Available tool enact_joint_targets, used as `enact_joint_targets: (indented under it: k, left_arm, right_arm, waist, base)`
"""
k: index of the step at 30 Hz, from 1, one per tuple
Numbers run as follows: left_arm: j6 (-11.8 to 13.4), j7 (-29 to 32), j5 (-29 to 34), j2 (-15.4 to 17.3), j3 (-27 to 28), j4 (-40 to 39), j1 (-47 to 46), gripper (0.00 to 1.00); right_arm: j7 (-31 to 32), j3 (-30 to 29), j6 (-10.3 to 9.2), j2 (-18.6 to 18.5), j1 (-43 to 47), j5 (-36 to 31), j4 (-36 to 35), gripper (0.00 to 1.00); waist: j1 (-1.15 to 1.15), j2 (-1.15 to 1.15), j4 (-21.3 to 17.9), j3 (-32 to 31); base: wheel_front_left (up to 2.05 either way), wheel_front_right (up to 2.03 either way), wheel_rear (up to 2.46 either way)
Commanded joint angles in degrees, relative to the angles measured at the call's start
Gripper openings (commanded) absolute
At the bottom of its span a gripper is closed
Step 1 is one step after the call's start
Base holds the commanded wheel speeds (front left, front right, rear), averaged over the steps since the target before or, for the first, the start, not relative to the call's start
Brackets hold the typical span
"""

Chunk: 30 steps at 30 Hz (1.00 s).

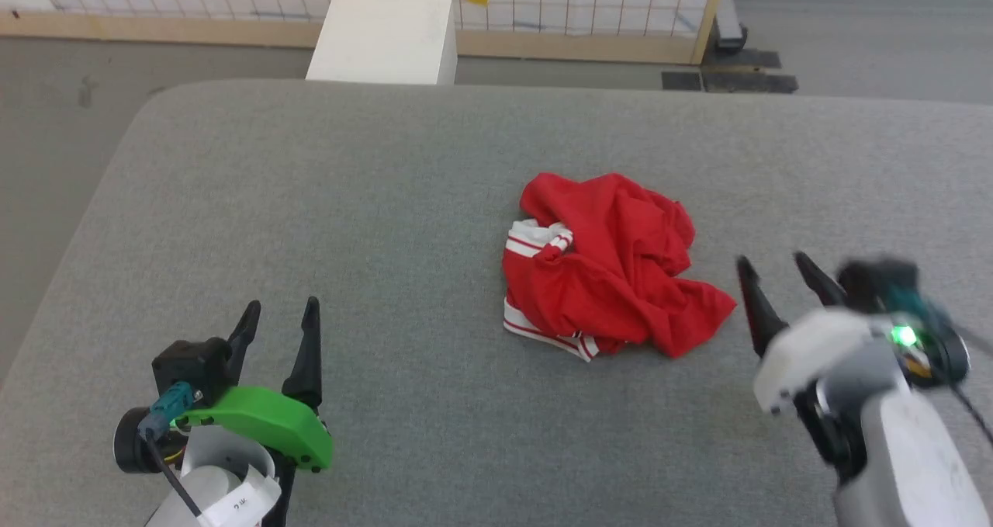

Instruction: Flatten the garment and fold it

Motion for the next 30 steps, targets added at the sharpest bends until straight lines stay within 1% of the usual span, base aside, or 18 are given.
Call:
enact_joint_targets:
  k: [1, 5, 7, 9, 13, 19, 23, 26, 27, 28, 30]
  left_arm:
    - [0.41, -0.32, 0.42, -0.11, -0.03, -0.23, -0.68, 1.0]
    - [0.62, -0.45, 0.69, -0.31, -0.19, -0.78, -1.71, 1.0]
    - [0.66, -0.5, 0.86, -0.41, -0.34, -1.13, -2.26, 1.0]
    - [0.65, -0.45, 1.04, -0.53, -0.58, -1.38, -2.87, 1.0]
    - [0.56, -0.59, 1.21, -1.0, -0.93, -1.63, -4.23, 1.0]
    - [0.52, -0.89, 1.48, -1.82, -1.58, -1.48, -5.81, 1.0]
    - [0.37, -1.25, 1.41, -2.08, -1.74, -0.9, -6.19, 1.0]
    - [0.26, -1.47, 1.3, -2.22, -1.82, -0.42, -6.37, 1.0]
    - [0.23, -1.53, 1.25, -2.24, -1.86, -0.24, -6.36, 1.0]
    - [0.22, -1.58, 1.22, -2.26, -1.87, -0.1, -6.36, 1.0]
    - [0.23, -1.62, 1.09, -2.28, -1.89, 0.18, -6.3, 1.0]
  right_arm:
    - [4.48, 1.14, -0.09, -0.85, -3.02, -0.48, 0.97, 1.0]
    - [17.43, 4.64, -0.09, -3.89, -9.75, -0.67, 3.47, 1.0]
    - [22.72, 6.72, -0.09, -5.7, -12.64, -0.83, 4.54, 1.0]
    - [27.6, 8.95, -0.09, -7.38, -14.83, -0.84, 5.6, 1.0]
    - [35.44, 13.22, -0.09, -10.17, -17.35, 0.32, 7.5, 1.0]
    - [42.41, 19.1, -0.09, -12.95, -17.33, 3.09, 9.5, 1.0]
    - [44.76, 23.07, -0.09, -14.12, -16.54, 4.91, 9.81, 1.0]
    - [46.85, 24.87, -0.09, -14.92, -16.16, 6.78, 9.88, 1.0]
    - [47.07, 25.11, -0.09, -15.3, -16.19, 7.28, 9.74, 0.37]
    - [46.88, 25.27, -0.09, -15.66, -16.3, 7.56, 9.55, 0.0]
    - [46.44, 25.11, -0.09, -16.24, -16.54, 8.4, 9.21, 0.0]
  waist:
    - [0.0, 0.0, 1.0, 1.85]
    - [0.0, 0.0, 2.24, 4.15]
    - [0.0, 0.0, 2.98, 5.33]
    - [0.0, 0.0, 3.78, 6.46]
    - [0.0, 0.0, 5.35, 8.73]
    - [0.0, 0.0, 6.93, 11.12]
    - [0.0, 0.0, 7.27, 11.65]
    - [0.0, 0.0, 7.24, 11.57]
    - [0.0, 0.0, 7.16, 11.42]
    - [0.0, 0.0, 7.07, 11.26]
    - [0.0, 0.0, 6.77, 10.75]
  base:
    - [0.0, 0.0, 0.0]
    - [0.0, 0.0, 0.0]
    - [0.0, 0.0, 0.0]
    - [0.0, 0.0, 0.0]
    - [0.0, 0.0, 0.0]
    - [0.0, 0.0, 0.0]
    - [0.0, 0.0, 0.0]
    - [0.0, 0.0, 0.0]
    - [0.0, 0.0, 0.0]
    - [0.0, 0.0, 0.0]
    - [0.0, 0.0, 0.0]
